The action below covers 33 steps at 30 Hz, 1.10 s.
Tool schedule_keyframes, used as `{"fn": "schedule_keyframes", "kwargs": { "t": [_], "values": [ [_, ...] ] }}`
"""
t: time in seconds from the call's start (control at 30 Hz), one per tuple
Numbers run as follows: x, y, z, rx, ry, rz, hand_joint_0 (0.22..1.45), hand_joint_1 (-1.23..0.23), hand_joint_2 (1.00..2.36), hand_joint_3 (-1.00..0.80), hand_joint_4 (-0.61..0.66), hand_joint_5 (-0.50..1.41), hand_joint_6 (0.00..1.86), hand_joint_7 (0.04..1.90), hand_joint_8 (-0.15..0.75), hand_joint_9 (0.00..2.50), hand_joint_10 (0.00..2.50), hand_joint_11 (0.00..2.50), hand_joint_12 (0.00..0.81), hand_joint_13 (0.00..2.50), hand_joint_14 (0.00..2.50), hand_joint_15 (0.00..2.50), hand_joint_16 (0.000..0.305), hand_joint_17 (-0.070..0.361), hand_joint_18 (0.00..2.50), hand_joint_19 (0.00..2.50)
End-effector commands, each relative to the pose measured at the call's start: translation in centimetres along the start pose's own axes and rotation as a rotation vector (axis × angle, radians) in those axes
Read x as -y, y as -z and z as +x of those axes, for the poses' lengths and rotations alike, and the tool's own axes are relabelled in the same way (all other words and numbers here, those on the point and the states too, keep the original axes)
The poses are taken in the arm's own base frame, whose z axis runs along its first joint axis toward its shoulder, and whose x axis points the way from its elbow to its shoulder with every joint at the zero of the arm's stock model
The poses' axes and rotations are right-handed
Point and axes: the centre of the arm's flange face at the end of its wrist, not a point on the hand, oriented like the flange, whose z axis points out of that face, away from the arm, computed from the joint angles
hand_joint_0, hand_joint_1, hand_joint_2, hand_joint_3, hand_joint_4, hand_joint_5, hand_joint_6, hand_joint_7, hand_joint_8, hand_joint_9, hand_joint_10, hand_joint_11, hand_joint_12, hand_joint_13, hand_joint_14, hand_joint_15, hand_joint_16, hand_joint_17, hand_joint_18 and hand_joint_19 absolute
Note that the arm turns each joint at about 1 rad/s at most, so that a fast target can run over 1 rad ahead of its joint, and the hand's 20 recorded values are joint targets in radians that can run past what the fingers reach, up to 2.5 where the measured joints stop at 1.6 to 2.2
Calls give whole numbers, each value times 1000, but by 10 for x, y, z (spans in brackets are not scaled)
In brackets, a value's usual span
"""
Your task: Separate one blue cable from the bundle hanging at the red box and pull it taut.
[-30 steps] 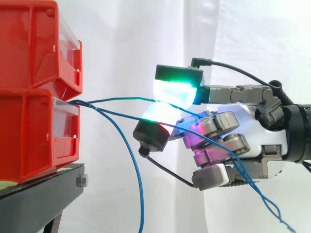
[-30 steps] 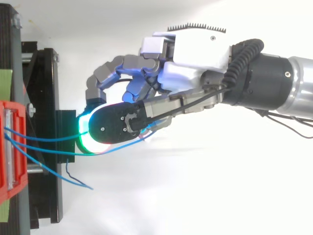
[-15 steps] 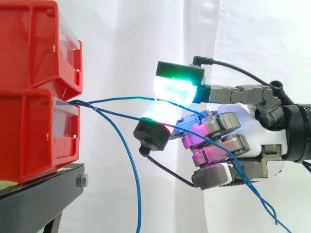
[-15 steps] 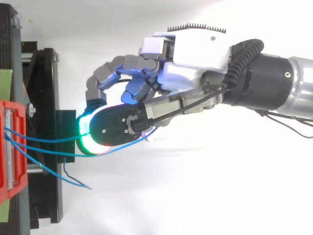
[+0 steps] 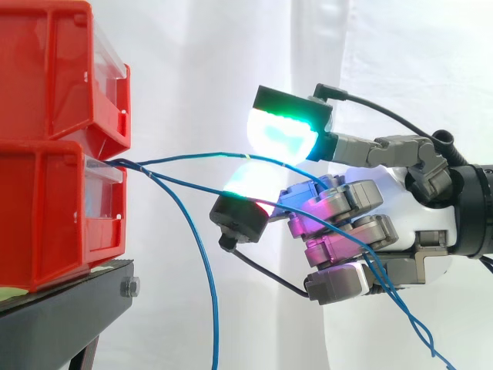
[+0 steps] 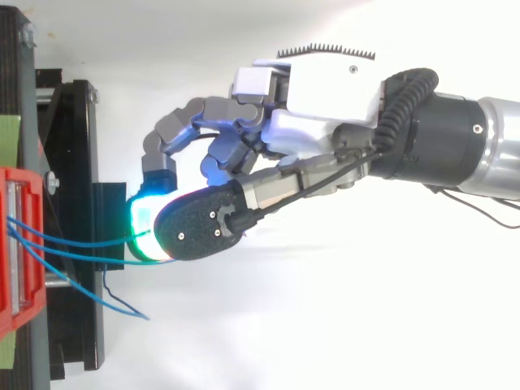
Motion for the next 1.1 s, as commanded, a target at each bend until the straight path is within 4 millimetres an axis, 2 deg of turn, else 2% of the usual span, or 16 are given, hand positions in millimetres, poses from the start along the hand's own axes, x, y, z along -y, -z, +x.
{"fn": "schedule_keyframes", "kwargs": {
  "t": [0.0,0.2,0.37,0.7,0.87,1.07],
  "values": [
    [0,0,0,0,1,0,611,-641,1010,-380,201,-214,861,943,308,965,1254,1454,360,1116,1766,1422,45,101,1163,1049],
    [0,0,1,-1,3,0,609,-636,1008,-396,196,-210,853,955,311,980,1221,1477,359,1123,1757,1404,45,101,1160,1039],
    [1,0,2,-3,3,2,631,-645,1013,-324,188,-204,857,980,308,992,1204,1485,359,1145,1696,1427,45,101,1161,1039],
    [2,1,0,1,28,9,579,-604,1003,-460,212,-209,829,971,311,985,1104,1520,370,1154,1649,1442,46,105,1155,1027],
    [5,0,-1,6,86,14,574,-586,1001,-488,217,-213,829,969,319,980,1123,1520,366,1153,1658,1439,47,105,1163,1028],
    [6,1,0,9,137,16,564,-572,1000,-500,228,-220,831,949,324,934,1266,1482,365,1149,1720,1429,47,106,1189,1041]
  ]
}}
